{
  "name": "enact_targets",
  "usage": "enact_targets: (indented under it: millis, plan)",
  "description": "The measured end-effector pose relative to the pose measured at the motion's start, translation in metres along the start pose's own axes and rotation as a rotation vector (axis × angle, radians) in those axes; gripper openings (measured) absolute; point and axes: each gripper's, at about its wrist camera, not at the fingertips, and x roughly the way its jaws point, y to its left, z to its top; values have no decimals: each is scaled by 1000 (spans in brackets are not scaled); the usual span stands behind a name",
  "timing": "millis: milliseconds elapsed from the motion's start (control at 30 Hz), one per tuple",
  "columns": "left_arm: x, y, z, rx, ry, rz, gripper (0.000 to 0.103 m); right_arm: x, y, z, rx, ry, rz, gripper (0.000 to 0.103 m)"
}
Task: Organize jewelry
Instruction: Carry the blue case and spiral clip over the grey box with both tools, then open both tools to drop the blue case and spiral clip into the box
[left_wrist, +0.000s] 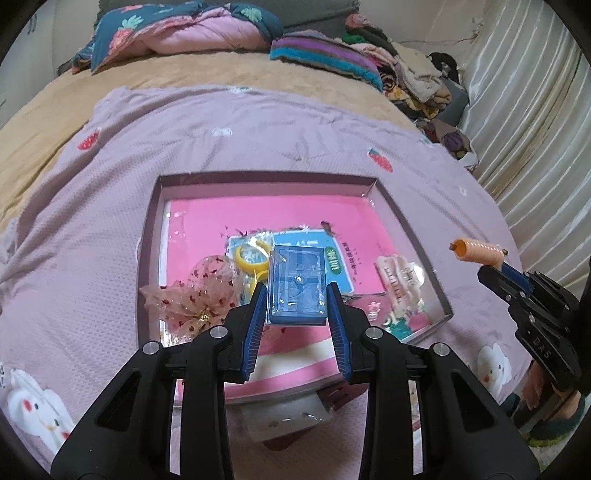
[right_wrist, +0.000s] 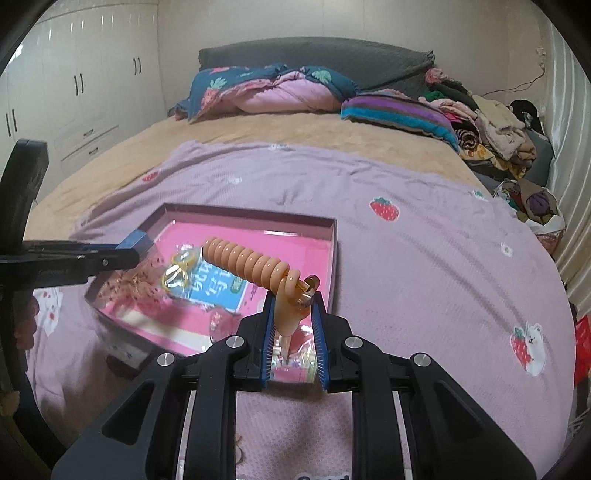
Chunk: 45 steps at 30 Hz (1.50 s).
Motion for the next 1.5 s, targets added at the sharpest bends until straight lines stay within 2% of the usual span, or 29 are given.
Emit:
enact_targets:
  millis: [133,600,900,1000,1167,1300,1400,1500]
  plan:
    - [11,4,-2,-4,21,7,25,11,7,-9,-38,32,-17,18]
    - [28,15,-7,-25,50,33,25,45,38,-34,-125,146,50,18]
    - [20,21,-12,-45,43,36,28,48,46,-33,-128,151,54,20]
    - [15,21,-14,-48,37,34,32,44,44,-33,-114,143,56,35]
    - [7,18,-15,-47,26,26,35,33,41,-30,-97,114,46,43]
    - [-5,13,-15,-42,7,20,42,18,35,-26,-73,78,33,58]
    - [-16,11,-13,-45,-16,15,52,3,28,-23,-37,40,18,75]
    - [-34,9,-12,-58,-62,11,68,-14,17,-19,18,-5,10,84]
